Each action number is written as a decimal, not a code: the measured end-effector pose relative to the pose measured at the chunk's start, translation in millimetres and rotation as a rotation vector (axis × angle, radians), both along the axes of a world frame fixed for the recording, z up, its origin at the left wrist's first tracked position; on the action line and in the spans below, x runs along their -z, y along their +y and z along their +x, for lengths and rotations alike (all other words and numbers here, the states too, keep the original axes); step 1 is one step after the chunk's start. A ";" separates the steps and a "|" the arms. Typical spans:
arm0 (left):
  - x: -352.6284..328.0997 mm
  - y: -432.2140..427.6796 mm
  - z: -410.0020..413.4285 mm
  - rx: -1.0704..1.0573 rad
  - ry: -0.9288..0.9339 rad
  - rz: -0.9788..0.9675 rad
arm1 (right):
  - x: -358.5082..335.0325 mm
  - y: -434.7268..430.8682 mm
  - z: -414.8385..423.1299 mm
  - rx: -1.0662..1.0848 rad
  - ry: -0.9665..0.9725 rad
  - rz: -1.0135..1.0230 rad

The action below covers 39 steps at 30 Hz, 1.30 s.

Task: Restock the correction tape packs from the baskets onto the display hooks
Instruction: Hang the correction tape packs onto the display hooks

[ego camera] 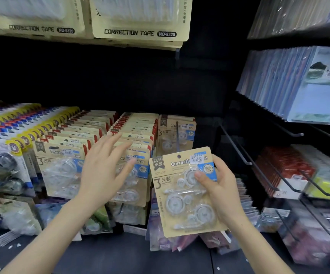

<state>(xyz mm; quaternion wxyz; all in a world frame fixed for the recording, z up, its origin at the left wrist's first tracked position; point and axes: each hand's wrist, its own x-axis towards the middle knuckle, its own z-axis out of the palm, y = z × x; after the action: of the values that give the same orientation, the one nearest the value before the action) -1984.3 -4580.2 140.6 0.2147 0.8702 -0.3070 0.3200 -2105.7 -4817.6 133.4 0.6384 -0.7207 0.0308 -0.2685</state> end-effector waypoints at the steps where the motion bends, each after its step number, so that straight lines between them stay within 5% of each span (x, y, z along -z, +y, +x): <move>1: 4.4 -2.0 4.8 -0.012 -0.008 0.041 | -0.4 -0.1 1.0 0.004 -0.005 -0.016; 9: 20.5 -9.0 19.3 -0.024 -0.038 0.141 | 1.8 -2.8 -3.0 0.106 0.006 -0.212; 20: 27.9 -8.3 27.5 -0.007 -0.132 0.114 | 1.3 3.7 1.6 0.144 0.046 -0.216; 30: 34.4 -8.6 31.5 -0.007 -0.212 0.091 | 27.0 -23.4 74.9 0.061 0.126 0.248; 39: 35.9 -8.8 33.4 0.010 -0.247 0.073 | 28.5 -43.5 171.1 0.173 0.142 0.286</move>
<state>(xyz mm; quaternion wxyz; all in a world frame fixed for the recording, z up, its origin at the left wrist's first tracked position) -1950.9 -4589.0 104.8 0.1452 0.8297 -0.3471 0.4125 -1934.5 -4861.2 104.8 0.7051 -0.6344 0.1755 -0.2638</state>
